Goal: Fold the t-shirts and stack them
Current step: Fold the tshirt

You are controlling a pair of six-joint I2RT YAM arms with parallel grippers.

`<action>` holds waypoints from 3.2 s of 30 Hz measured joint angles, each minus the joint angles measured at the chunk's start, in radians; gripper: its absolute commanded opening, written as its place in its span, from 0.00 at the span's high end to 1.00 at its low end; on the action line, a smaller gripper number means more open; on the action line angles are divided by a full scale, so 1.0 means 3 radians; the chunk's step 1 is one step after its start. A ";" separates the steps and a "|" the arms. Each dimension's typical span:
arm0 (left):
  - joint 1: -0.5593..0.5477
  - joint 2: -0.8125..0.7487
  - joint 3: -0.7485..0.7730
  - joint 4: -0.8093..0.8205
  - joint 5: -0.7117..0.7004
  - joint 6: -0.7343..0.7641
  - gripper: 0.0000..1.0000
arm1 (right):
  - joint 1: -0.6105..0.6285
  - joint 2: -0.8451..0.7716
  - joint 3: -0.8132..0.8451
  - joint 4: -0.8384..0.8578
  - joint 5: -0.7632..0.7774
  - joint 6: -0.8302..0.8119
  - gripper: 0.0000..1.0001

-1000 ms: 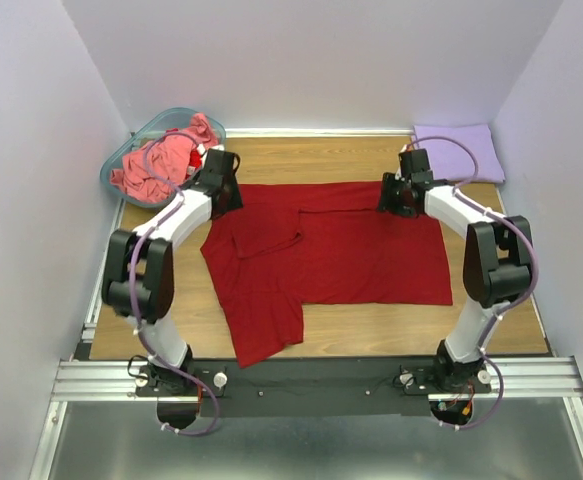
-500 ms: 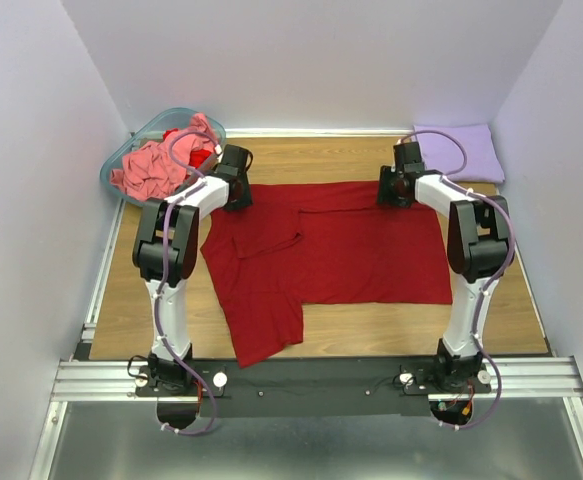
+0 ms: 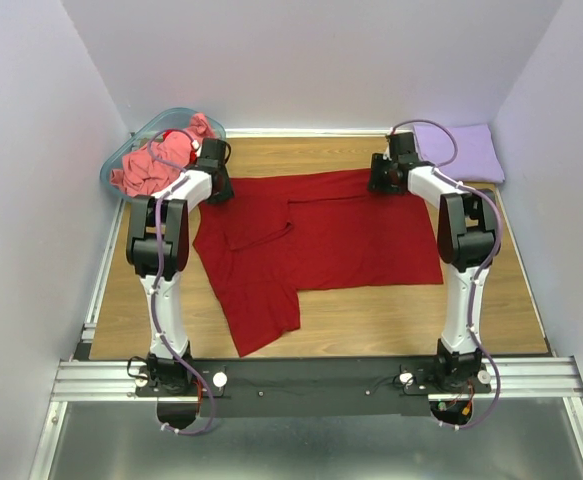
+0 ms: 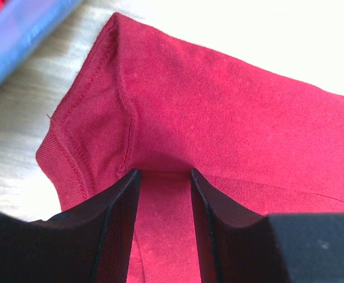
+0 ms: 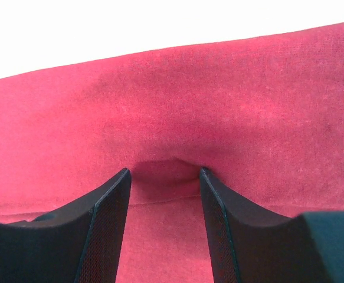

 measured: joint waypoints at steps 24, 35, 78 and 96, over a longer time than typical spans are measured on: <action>-0.0275 -0.2140 -0.1298 -0.0057 0.0148 -0.0084 0.35 | 0.0010 -0.1661 -0.0898 -0.0331 -0.0217 0.0042 0.22; -0.0568 -0.2931 -0.2725 -0.0684 0.0011 -0.0617 0.52 | 0.0350 -0.2266 -0.1846 -0.0534 -0.0435 0.0134 0.23; -0.0706 -0.2253 -0.2562 -0.0857 -0.0247 -0.1038 1.00 | 0.0402 -0.2628 -0.2200 -0.0476 -0.0313 0.0230 0.22; -0.0738 -0.2986 -0.2710 -0.0650 -0.0130 -0.0744 1.00 | -0.1071 -0.3005 -0.2996 -0.0660 0.0440 0.0823 0.31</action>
